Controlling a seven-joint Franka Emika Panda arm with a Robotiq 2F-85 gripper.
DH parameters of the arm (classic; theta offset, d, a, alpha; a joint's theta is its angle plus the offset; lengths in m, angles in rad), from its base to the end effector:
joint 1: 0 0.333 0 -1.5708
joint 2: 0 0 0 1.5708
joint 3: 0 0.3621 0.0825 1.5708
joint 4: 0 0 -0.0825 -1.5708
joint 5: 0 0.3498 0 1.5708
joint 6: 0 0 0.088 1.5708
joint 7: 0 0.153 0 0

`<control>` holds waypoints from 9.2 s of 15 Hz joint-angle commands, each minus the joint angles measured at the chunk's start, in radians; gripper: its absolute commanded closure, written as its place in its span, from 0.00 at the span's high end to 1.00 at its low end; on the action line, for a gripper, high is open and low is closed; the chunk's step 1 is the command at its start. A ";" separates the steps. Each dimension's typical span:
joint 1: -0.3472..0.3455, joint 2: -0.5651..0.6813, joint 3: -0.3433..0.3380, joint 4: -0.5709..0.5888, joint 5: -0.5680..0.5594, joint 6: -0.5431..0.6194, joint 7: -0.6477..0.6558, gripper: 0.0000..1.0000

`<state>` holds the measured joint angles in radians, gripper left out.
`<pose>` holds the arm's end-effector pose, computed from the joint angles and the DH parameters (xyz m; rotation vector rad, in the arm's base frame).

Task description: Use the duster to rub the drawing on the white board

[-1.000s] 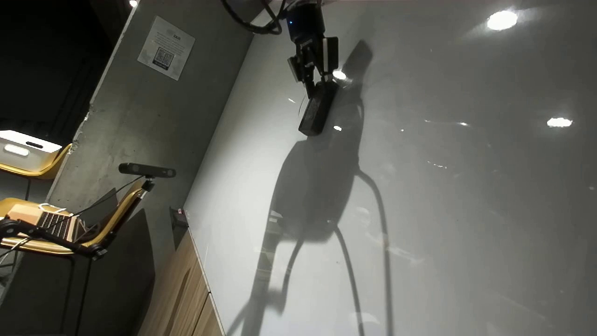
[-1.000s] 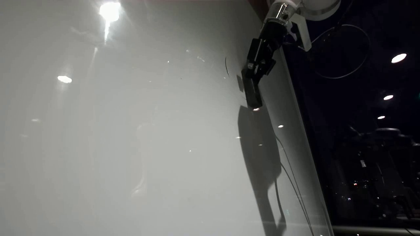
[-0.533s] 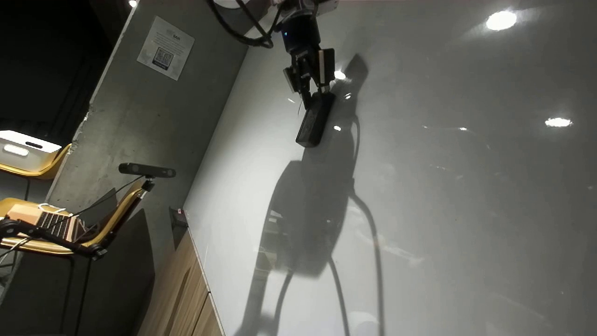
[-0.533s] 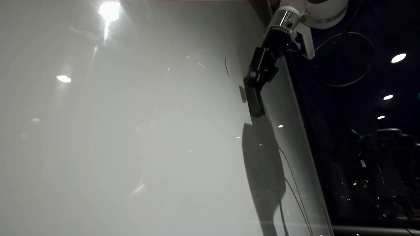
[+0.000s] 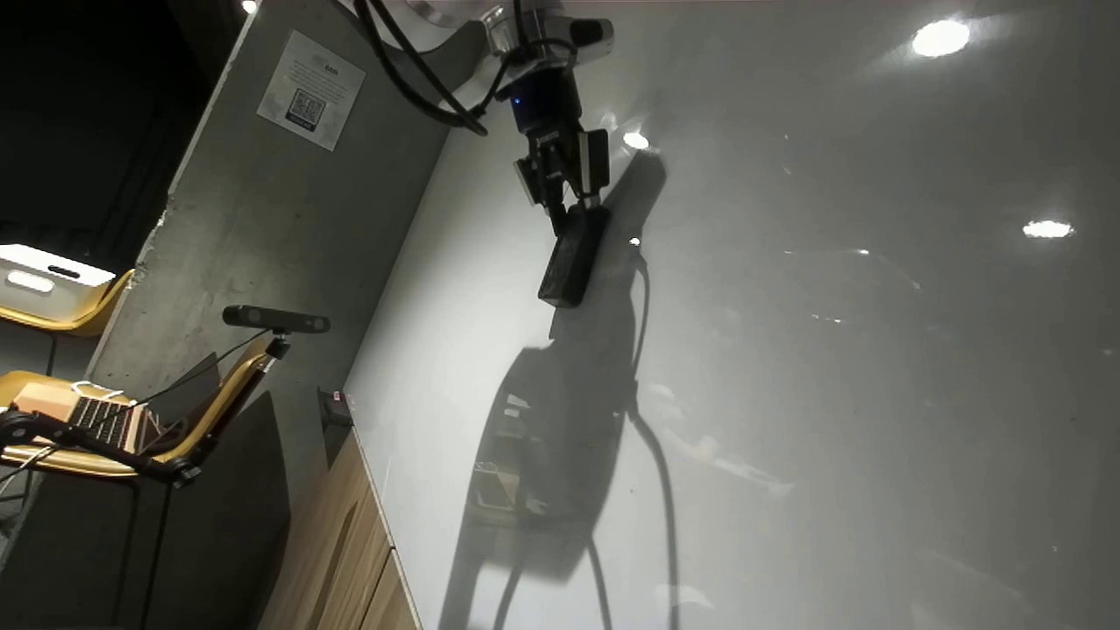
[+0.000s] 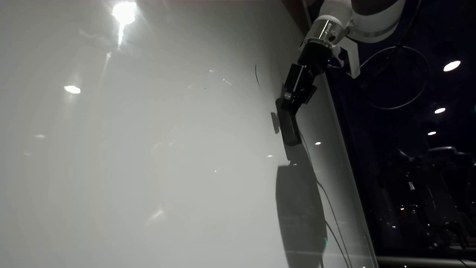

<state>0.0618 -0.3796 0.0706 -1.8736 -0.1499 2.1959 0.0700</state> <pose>0.4475 0.0574 0.7495 2.8454 0.1572 1.0620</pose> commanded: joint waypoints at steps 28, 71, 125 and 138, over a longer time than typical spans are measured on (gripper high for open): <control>0.003 0.247 0.185 0.415 -0.181 -0.107 0.108 0.29; 0.006 -0.261 0.005 -0.527 -0.114 -0.205 -0.075 0.29; -0.018 0.103 -0.063 -0.895 0.118 0.138 -0.149 1.00; -0.019 -0.250 -0.064 -0.884 0.105 0.013 -0.180 1.00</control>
<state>0.0470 -0.5180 -0.0059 -2.7588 -0.0320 2.3262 -0.1195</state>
